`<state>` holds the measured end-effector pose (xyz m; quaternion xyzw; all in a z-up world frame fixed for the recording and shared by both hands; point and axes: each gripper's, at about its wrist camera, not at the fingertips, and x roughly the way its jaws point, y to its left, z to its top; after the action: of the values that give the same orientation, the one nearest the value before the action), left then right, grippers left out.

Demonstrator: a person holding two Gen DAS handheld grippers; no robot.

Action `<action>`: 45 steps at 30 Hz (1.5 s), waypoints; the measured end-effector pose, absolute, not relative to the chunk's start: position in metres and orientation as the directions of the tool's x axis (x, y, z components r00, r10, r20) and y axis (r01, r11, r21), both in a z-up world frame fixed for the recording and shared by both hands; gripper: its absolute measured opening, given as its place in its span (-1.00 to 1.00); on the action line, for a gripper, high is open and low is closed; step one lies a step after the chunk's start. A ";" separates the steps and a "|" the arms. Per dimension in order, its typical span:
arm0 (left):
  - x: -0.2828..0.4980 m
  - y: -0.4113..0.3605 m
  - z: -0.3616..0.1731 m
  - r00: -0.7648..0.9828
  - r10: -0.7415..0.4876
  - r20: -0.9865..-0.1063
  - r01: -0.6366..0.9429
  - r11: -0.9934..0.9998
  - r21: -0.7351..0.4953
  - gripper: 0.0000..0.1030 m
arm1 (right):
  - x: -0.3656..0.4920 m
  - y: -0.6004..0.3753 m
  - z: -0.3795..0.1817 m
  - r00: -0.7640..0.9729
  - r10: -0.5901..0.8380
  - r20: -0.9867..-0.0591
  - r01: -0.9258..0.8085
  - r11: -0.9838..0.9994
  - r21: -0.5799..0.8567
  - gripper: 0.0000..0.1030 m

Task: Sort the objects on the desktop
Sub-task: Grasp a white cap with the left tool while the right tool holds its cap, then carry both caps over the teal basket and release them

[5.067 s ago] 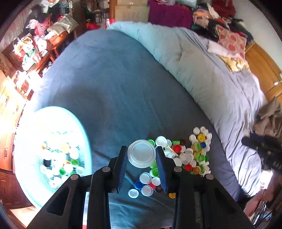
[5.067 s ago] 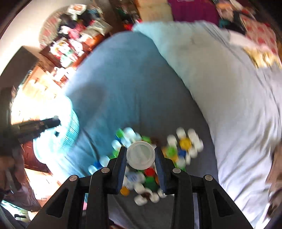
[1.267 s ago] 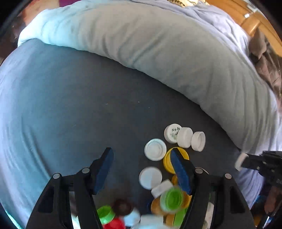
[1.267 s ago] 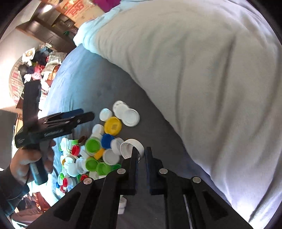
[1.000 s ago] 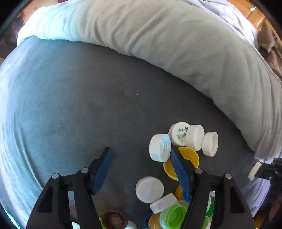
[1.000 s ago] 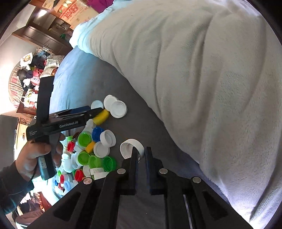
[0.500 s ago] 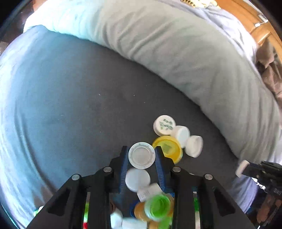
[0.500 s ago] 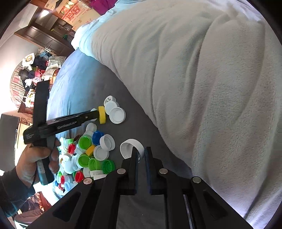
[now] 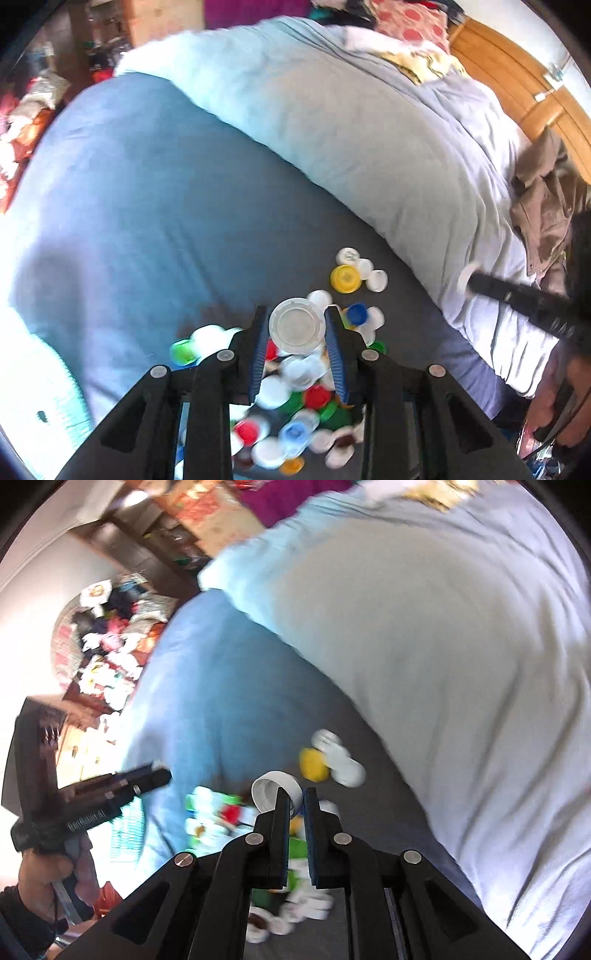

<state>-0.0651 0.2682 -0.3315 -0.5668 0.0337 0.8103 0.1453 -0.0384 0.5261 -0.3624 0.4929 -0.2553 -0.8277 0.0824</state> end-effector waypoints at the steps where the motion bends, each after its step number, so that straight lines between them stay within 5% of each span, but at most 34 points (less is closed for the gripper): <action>1: -0.061 0.256 -0.319 -0.330 0.181 -0.927 -0.259 -0.961 -0.095 -0.40 | -0.042 0.516 -0.348 -0.507 -0.395 -0.766 -0.089 -0.860 0.502 -0.83; 10: -0.043 0.154 -0.237 -0.459 0.058 -0.887 -0.123 -0.992 -0.001 -0.40 | -0.074 0.398 -0.235 -0.509 -0.498 -0.702 0.169 -0.858 0.486 -0.83; 20: -0.013 0.030 -0.195 -0.520 -0.025 -0.854 0.056 -0.998 -0.004 -0.40 | -0.085 0.257 -0.170 -0.446 -0.605 -0.660 0.383 -0.795 0.470 -0.83; 45: 0.047 -0.182 -0.214 -0.470 -0.090 -0.878 0.307 -0.949 -0.067 -0.40 | -0.098 0.036 -0.144 -0.262 -0.650 -0.713 0.607 -0.686 0.402 -0.83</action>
<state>0.0470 -0.1825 -0.2140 -0.5015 -0.1081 0.8504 -0.1167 -0.0981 0.0361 -0.1440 0.4609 -0.0235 -0.7941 0.3955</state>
